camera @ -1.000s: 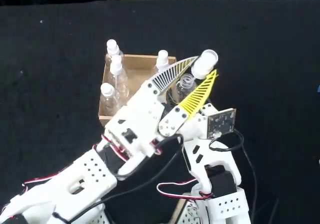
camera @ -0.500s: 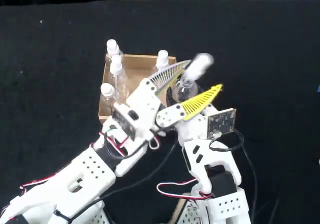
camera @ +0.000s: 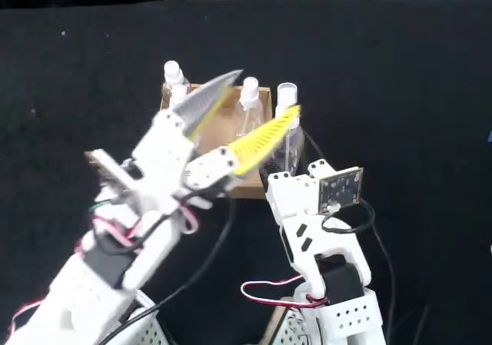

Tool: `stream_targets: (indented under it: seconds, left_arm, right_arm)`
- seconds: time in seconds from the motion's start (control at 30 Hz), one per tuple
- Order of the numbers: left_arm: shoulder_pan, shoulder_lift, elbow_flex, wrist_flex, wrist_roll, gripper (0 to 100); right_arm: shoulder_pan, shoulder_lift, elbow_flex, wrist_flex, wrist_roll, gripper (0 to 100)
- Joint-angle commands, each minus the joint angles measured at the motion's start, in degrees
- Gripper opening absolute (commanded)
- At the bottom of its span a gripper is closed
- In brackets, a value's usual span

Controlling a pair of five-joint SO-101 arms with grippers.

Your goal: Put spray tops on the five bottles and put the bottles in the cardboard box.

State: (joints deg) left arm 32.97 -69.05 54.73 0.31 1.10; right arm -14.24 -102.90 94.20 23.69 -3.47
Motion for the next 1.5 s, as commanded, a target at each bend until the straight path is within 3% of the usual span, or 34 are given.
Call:
stream_targets:
  seconds: [0.0,0.27,0.4,0.6,0.77,1.13,1.27,1.47]
  left_arm:
    - [-9.45,-7.47,-3.74,14.77,0.09,27]
    - [-33.01,-14.24,-2.07,35.34,0.53,27]
    - [-38.55,-21.45,7.52,36.48,0.53,27]
    - [-44.35,-36.75,27.47,31.65,0.53,27]
    - [-49.45,-33.93,33.80,30.95,0.53,27]
    - [-51.12,-35.52,42.59,31.30,0.09,27]
    - [-54.11,-35.52,42.59,35.25,0.44,27]
    - [-55.60,-35.52,42.59,37.71,0.44,27]
  right_arm:
    - [-0.26,-5.67,-0.22,-0.88,0.18,1.1]
    - [-1.05,-5.49,-0.22,-2.90,-1.14,1.1]
    - [-1.32,-5.32,-0.04,-6.59,-5.89,1.1]
    - [0.26,-5.32,-2.33,-8.44,-6.07,1.1]
    - [10.55,-2.51,-8.75,-8.09,-6.42,1.1]
    - [15.30,30.55,-24.57,-15.47,-6.07,1.1]
    - [12.75,40.40,-26.24,-17.49,-5.98,1.2]
    - [5.10,42.68,-22.90,-17.41,-6.07,1.2]
